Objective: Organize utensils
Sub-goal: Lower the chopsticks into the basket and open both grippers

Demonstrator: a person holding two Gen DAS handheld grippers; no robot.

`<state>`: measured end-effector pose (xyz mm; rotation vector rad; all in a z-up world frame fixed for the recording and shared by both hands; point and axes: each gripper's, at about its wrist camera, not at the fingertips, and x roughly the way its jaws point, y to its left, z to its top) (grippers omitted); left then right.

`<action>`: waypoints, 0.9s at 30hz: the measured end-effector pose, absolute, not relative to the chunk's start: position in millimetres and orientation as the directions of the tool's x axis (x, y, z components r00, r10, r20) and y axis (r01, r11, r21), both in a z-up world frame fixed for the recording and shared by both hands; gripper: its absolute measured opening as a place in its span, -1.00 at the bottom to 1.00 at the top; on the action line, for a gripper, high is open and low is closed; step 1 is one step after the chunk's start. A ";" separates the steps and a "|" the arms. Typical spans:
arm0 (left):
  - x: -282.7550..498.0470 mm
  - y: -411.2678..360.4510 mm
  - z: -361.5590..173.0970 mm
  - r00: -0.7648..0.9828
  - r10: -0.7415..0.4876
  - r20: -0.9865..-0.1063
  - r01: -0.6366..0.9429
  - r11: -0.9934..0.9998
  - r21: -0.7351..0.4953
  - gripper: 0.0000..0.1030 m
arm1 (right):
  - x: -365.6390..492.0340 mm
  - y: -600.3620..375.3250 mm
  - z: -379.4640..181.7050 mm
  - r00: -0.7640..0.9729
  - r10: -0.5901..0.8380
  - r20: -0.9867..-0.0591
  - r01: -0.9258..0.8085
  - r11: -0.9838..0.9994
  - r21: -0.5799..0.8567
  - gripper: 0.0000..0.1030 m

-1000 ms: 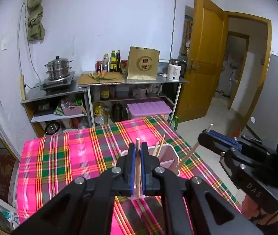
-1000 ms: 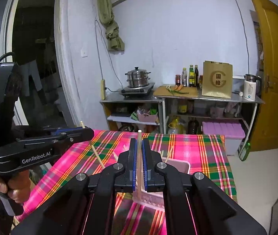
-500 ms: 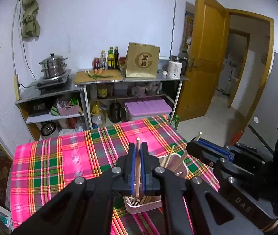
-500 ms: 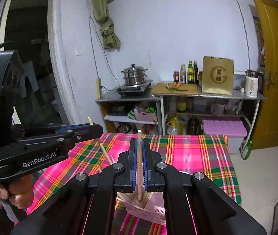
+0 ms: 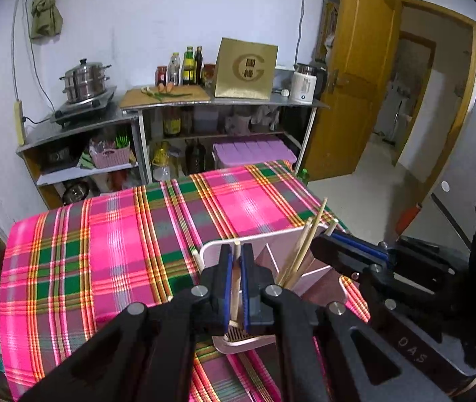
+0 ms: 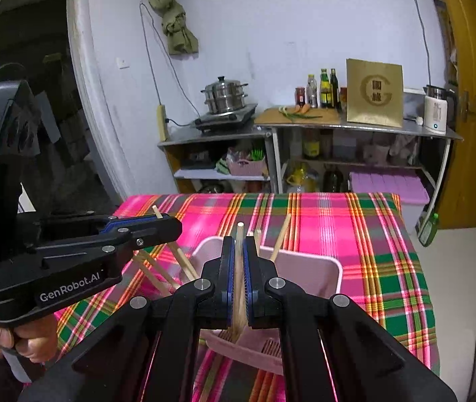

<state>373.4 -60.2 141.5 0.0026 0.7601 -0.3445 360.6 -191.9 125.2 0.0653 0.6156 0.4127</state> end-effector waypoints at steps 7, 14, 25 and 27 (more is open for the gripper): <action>370.0 -63.2 144.0 0.677 -0.294 -0.675 0.308 0.946 -0.103 -0.89 | 363.0 -193.2 115.5 0.718 0.389 -0.577 -0.348 0.919 0.185 -0.90; 351.9 -57.0 152.1 0.688 -0.315 -0.653 0.319 0.941 -0.118 -0.77 | 349.4 -197.9 121.4 0.728 0.383 -0.568 -0.352 0.921 0.169 -0.66; 283.9 -31.1 151.9 0.737 -0.327 -0.592 0.299 0.943 -0.149 -0.59 | 284.5 -211.2 126.6 0.766 0.371 -0.525 -0.360 0.924 0.129 -0.55; 267.1 -24.3 144.9 0.741 -0.327 -0.586 0.289 0.944 -0.161 -0.59 | 266.1 -216.8 123.2 0.770 0.376 -0.516 -0.359 0.923 0.137 -0.53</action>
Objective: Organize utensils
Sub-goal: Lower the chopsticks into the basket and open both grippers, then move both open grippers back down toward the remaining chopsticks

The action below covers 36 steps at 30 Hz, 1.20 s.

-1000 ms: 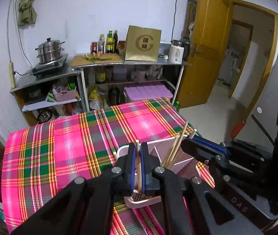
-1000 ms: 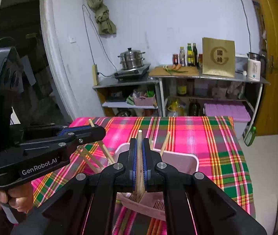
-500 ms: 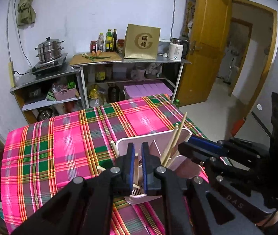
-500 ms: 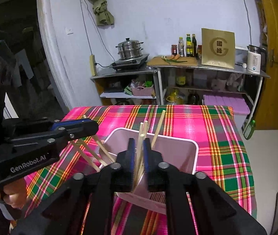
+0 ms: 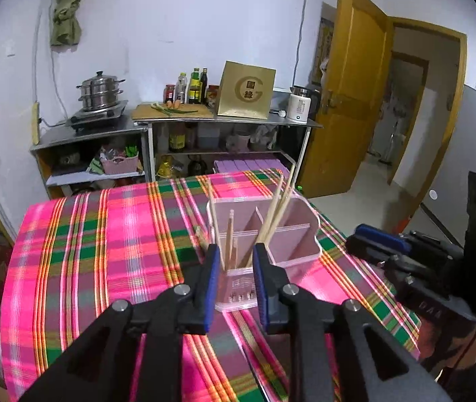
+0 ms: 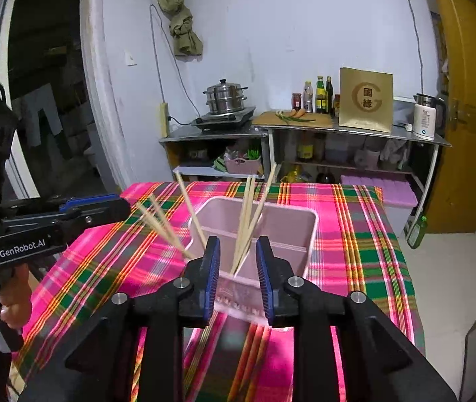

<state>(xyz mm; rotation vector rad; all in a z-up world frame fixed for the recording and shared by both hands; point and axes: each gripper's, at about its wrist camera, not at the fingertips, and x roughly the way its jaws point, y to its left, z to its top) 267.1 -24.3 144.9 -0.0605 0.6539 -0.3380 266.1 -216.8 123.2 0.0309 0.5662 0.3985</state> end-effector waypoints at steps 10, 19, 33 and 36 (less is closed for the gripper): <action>184.6 -14.6 108.6 0.754 -0.319 -0.574 0.272 0.947 -0.169 -0.59 | 182.7 -234.8 100.3 0.775 0.391 -0.497 -0.346 0.920 0.183 -0.52; 128.5 -15.3 74.5 0.743 -0.316 -0.590 0.259 0.948 -0.182 -0.58 | 131.9 -241.4 64.7 0.747 0.387 -0.540 -0.326 0.922 0.209 -0.52; 99.0 -20.4 35.6 0.694 -0.328 -0.641 0.245 0.945 -0.219 -0.52 | 105.6 -247.3 39.9 0.726 0.383 -0.571 -0.301 0.924 0.236 -0.52; 105.2 -23.5 32.2 0.682 -0.333 -0.651 0.250 0.943 -0.220 -0.52 | 111.7 -246.2 36.0 0.719 0.373 -0.586 -0.291 0.928 0.234 -0.52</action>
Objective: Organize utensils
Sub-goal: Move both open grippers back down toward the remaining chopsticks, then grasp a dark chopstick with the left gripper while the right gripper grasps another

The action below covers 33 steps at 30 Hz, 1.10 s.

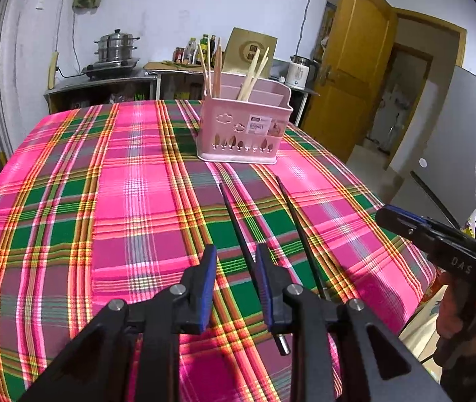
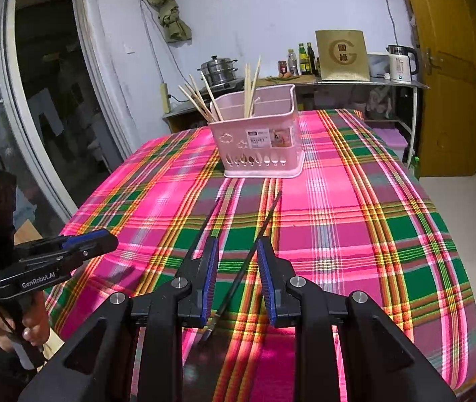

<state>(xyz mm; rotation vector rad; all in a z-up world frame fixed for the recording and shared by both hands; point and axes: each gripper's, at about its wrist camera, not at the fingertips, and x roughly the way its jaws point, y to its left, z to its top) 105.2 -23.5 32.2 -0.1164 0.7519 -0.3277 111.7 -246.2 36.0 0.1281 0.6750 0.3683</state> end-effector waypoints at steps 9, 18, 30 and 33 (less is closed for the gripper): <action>151.5 -33.3 22.5 0.627 -0.317 -0.711 0.248 0.947 -0.204 -0.51 | 145.3 -244.6 19.8 0.678 0.354 -0.644 -0.254 0.935 0.247 -0.52; 212.5 -47.3 -6.2 0.540 -0.304 -0.784 0.229 0.950 -0.211 -0.51 | 192.8 -233.5 0.3 0.629 0.312 -0.712 -0.229 0.950 0.214 -0.53; 244.1 -64.0 -23.5 0.512 -0.278 -0.813 0.226 0.956 -0.184 -0.51 | 238.1 -225.6 -15.9 0.589 0.289 -0.755 -0.211 0.956 0.202 -0.53; 244.0 -65.9 -23.4 0.519 -0.270 -0.811 0.227 0.958 -0.173 -0.52 | 247.7 -220.8 -19.5 0.575 0.279 -0.769 -0.208 0.959 0.193 -0.53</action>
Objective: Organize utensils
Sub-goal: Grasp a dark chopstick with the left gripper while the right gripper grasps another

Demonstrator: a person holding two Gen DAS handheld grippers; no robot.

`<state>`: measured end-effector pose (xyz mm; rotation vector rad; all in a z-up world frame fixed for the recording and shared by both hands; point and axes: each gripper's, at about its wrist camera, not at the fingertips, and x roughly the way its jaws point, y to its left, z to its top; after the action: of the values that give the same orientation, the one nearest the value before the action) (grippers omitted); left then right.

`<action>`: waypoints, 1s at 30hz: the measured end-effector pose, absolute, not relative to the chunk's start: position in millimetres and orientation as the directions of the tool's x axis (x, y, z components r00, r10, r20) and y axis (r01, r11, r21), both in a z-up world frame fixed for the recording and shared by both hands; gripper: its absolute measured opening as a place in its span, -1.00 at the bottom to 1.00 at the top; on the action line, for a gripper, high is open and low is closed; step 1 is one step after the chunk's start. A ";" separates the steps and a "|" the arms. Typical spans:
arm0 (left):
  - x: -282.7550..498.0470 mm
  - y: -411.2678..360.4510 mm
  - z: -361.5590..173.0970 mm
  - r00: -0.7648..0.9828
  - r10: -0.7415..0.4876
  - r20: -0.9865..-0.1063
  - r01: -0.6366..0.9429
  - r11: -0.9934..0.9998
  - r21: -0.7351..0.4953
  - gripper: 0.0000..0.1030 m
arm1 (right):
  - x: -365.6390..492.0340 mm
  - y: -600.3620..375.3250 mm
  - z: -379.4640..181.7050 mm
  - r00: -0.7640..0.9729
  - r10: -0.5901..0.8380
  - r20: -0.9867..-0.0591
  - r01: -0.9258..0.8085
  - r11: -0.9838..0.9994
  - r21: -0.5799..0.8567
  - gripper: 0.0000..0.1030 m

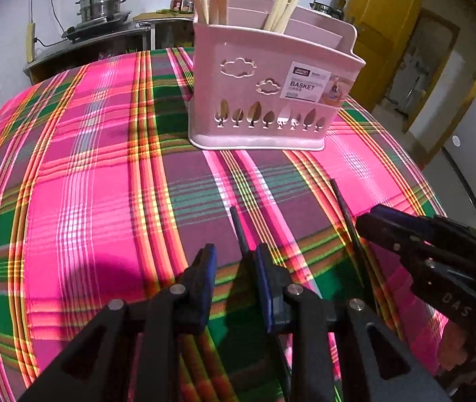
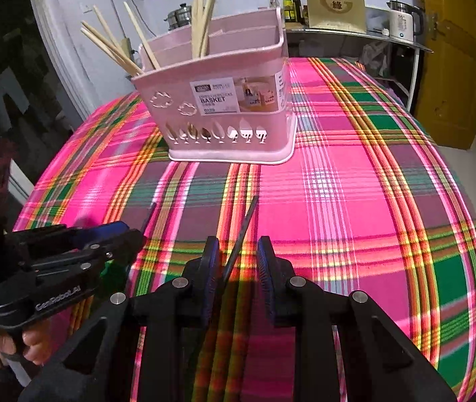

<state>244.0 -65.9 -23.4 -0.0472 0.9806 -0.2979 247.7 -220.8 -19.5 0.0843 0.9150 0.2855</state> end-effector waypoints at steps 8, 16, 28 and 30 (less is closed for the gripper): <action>247.8 -72.0 -24.4 0.544 -0.228 -0.807 0.234 0.965 -0.115 -0.52 | 258.6 -212.6 -28.7 0.561 0.245 -0.791 -0.200 0.967 0.158 -0.56; 249.6 -77.6 -24.6 0.551 -0.194 -0.811 0.231 0.970 -0.075 -0.57 | 264.7 -209.5 -28.1 0.553 0.199 -0.809 -0.183 0.976 0.114 -0.76; 250.3 -87.1 -22.4 0.536 -0.174 -0.826 0.231 0.971 -0.054 -0.86 | 267.0 -209.4 -27.0 0.543 0.199 -0.816 -0.187 0.976 0.114 -0.91; 251.4 -85.9 -22.0 0.529 -0.183 -0.829 0.233 0.970 -0.065 -0.87 | 266.7 -209.6 -26.0 0.539 0.211 -0.815 -0.190 0.974 0.126 -0.91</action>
<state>251.4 -85.9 -22.0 0.0555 0.9832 -0.2482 266.7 -209.6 -26.0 0.0231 0.9722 0.2386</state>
